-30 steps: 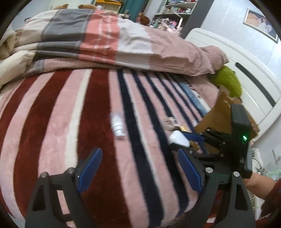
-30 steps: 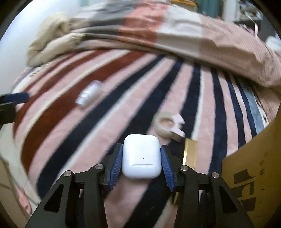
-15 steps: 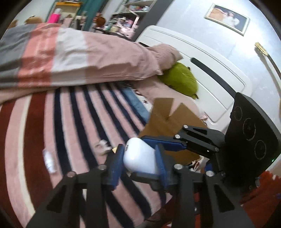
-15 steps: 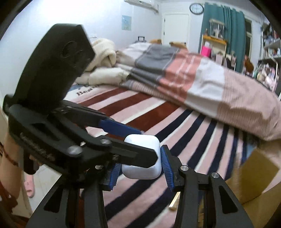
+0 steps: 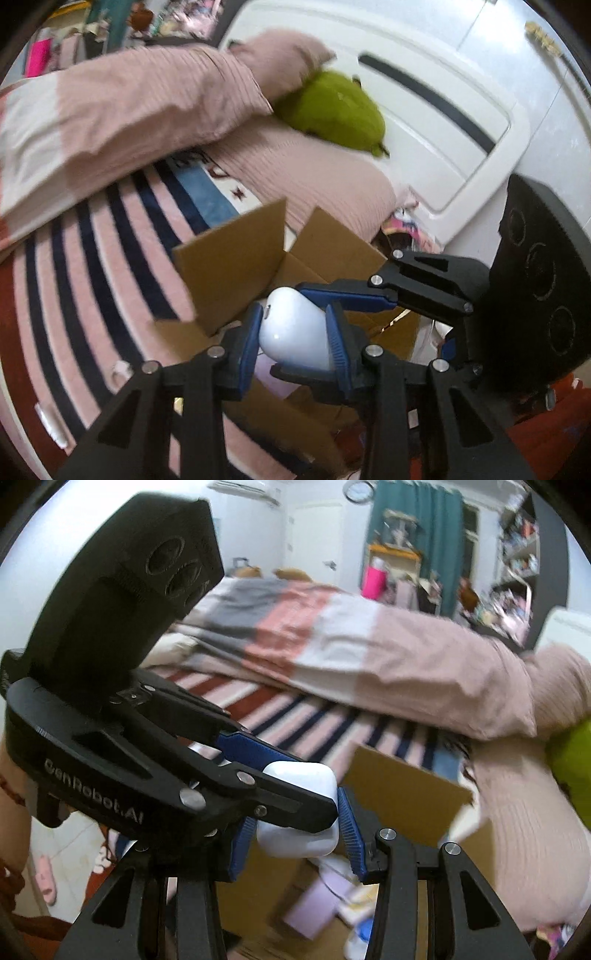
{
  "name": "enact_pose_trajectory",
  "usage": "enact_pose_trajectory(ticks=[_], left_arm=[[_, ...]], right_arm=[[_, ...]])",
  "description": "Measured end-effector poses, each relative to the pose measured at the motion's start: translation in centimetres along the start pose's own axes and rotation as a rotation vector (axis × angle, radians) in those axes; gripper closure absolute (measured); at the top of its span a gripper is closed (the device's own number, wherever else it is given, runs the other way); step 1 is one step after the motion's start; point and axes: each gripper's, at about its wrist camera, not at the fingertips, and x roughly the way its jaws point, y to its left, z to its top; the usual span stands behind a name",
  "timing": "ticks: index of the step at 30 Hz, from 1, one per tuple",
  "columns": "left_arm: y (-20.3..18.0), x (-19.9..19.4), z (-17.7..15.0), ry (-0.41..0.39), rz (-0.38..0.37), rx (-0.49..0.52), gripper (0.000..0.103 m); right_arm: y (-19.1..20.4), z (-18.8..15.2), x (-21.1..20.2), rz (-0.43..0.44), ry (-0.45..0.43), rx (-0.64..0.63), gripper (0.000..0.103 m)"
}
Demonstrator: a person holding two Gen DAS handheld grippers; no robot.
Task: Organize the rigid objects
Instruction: 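Pass the earbud case to the left gripper and drop it into the box, then grasp the gold bar with the right gripper and lift it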
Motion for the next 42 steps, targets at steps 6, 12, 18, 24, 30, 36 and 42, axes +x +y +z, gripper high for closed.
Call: enact_pose_trajectory(ticks=[6, 12, 18, 24, 30, 36, 42], left_arm=[[-1.1, 4.0, 1.2, 0.127, 0.032, 0.036, 0.071], [-1.0, 3.8, 0.8, 0.127, 0.138, 0.034, 0.041], [0.1, -1.0, -0.3, 0.02, 0.224, 0.023, 0.032], [2.6, -8.2, -3.6, -0.144, 0.321, -0.036, 0.022], [6.8, -14.0, -9.8, -0.266, 0.45, -0.144, 0.018], [10.8, -14.7, -15.8, -0.306, 0.517, -0.235, 0.014], [12.9, -12.9, -19.8, -0.288, 0.496, -0.288, 0.014]], right_arm=[[-4.0, -1.6, 1.1, -0.011, 0.141, 0.069, 0.064], [-4.8, -2.7, 1.9, -0.02, 0.212, 0.097, 0.051], [-4.0, -2.7, 0.9, -0.03, 0.186, 0.098, 0.045], [0.5, -0.8, -0.7, 0.007, 0.092, 0.042, 0.045], [8.1, 1.7, 0.1, 0.119, 0.031, -0.051, 0.045], [13.9, 0.8, 5.5, 0.196, 0.109, -0.064, 0.045], [14.3, -3.4, 11.9, 0.065, 0.246, -0.003, 0.045]])
